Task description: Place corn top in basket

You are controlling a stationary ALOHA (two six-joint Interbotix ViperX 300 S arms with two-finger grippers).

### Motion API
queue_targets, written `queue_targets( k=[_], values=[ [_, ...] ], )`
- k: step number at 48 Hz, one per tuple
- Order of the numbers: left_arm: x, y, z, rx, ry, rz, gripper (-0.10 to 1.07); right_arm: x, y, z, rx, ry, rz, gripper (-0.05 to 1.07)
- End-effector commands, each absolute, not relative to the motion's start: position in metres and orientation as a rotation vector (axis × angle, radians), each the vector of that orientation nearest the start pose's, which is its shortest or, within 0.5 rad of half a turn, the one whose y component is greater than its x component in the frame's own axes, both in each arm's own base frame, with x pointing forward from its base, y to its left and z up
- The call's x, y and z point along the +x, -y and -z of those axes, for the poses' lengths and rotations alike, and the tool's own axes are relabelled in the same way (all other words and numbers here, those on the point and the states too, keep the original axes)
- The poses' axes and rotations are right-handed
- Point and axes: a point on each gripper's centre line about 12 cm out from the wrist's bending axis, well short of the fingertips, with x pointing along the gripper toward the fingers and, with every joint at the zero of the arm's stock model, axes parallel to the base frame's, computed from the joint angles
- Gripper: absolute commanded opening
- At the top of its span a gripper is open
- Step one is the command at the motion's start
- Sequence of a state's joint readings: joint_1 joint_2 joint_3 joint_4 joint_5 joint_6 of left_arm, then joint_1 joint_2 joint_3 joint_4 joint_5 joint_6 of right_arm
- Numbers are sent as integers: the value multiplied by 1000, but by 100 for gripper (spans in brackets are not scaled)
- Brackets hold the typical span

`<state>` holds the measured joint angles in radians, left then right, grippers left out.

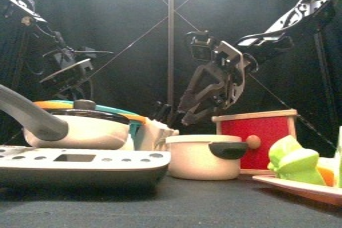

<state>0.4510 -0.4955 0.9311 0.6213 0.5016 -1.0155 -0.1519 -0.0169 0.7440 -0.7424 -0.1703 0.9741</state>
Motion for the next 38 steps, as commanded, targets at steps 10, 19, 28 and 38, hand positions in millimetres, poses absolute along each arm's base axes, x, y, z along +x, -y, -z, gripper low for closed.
queue_targets(
  k=[10, 19, 28, 38],
  values=[
    [215, -144, -208, -504, -693, -890, 85, 379, 47, -177, 308, -545, 107, 90],
    [215, -144, -207, -503, -695, -890, 88, 380, 47, -177, 308, -545, 107, 90],
    [217, -143, -208, -500, -688, -879, 88, 380, 47, -176, 308, -547, 107, 90],
    [222, -141, -210, -501, -652, -840, 87, 380, 48, -177, 309, -545, 109, 90]
  ],
)
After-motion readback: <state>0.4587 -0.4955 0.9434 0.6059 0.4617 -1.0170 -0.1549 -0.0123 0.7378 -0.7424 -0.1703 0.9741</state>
